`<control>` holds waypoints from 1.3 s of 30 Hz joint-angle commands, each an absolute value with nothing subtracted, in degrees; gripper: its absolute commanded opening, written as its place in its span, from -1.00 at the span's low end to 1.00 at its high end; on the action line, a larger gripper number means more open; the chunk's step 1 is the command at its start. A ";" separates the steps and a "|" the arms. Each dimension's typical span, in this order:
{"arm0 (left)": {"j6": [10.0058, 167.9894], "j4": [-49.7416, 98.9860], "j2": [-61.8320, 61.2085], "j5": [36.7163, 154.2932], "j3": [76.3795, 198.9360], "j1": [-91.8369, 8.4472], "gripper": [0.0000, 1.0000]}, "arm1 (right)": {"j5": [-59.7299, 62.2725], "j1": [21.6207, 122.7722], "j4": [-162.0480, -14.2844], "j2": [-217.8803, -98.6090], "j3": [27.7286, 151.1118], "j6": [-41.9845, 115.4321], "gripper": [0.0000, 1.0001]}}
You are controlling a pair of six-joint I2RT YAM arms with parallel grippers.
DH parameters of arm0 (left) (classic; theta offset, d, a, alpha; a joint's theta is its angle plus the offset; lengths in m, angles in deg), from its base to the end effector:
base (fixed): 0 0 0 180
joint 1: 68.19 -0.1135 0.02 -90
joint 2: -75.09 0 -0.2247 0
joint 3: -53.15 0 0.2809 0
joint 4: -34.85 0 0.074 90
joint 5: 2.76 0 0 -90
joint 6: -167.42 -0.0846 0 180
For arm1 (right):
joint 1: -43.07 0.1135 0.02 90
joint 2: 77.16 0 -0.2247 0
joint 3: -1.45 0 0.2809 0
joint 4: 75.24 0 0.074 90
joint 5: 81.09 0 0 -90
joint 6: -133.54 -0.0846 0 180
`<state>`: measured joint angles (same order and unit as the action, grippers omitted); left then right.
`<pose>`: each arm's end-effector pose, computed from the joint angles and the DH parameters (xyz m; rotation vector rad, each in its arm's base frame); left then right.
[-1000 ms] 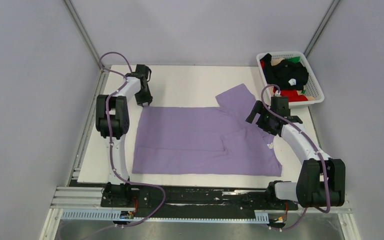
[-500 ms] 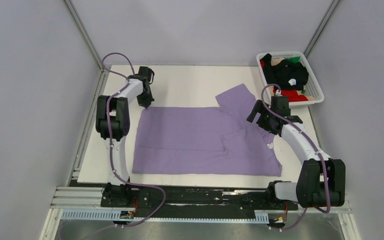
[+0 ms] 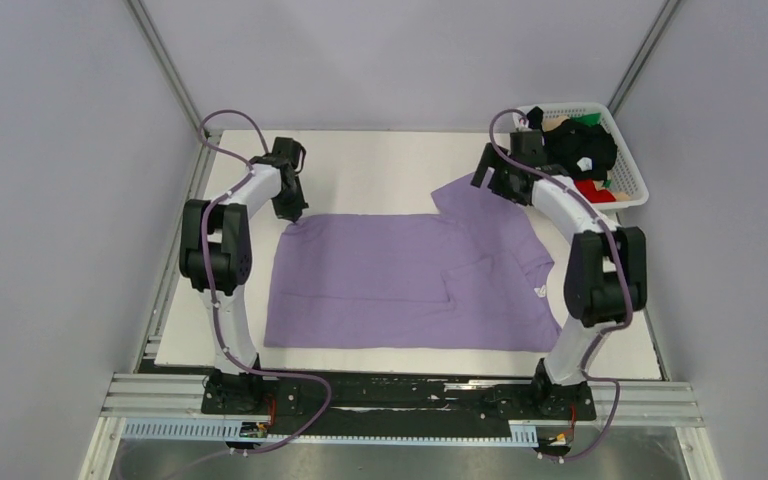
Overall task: Fold and stack the t-shirts
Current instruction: Grab the side of the flattened tshirt furthest away from the robot with both arms
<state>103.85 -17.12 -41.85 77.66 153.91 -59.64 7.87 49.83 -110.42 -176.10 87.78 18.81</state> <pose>0.4473 -0.0530 0.0894 -0.4675 2.6881 0.0598 0.4324 0.0528 0.1567 0.3701 2.3947 0.2750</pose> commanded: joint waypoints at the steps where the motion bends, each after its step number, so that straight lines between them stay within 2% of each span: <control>1: 103.27 -15.58 -37.51 78.44 152.86 -59.23 -1.00 | 12.80 50.97 -109.62 -188.80 104.47 21.34 0.84; 6: 103.34 -15.65 -37.20 78.87 152.85 -59.23 -1.00 | 15.65 51.82 -111.53 -205.63 123.27 26.64 0.63; 11: 103.55 -15.77 -36.78 79.02 152.87 -59.23 -1.00 | 14.60 52.33 -115.05 -215.91 135.71 30.25 0.41; 15: 103.76 -15.51 -36.39 79.42 152.48 -59.23 -1.00 | 14.42 52.70 -115.71 -218.39 136.73 31.23 0.32; 22: 103.99 -16.03 -36.09 78.73 152.35 -59.23 -1.00 | 16.92 53.63 -116.27 -216.18 130.11 31.13 0.25; 31: 104.29 -16.66 -35.64 78.03 152.15 -59.23 -1.00 | 23.16 55.16 -117.47 -216.14 127.45 32.36 0.02; 34: 104.24 -16.81 -35.56 78.05 152.50 -59.23 -1.00 | 23.45 55.27 -117.46 -216.01 127.15 32.23 -0.35; 37: 104.20 -17.00 -35.37 78.27 152.91 -59.23 -1.00 | 24.02 55.34 -117.51 -215.37 127.67 31.49 -0.87; 38: 104.21 -17.06 -35.20 78.27 153.00 -59.23 -1.00 | 24.03 55.30 -117.54 -214.93 127.95 31.24 -0.99; 39: 104.29 -17.21 -34.88 78.34 153.01 -59.19 -1.00 | 23.96 55.33 -117.42 -214.17 128.24 31.04 -1.00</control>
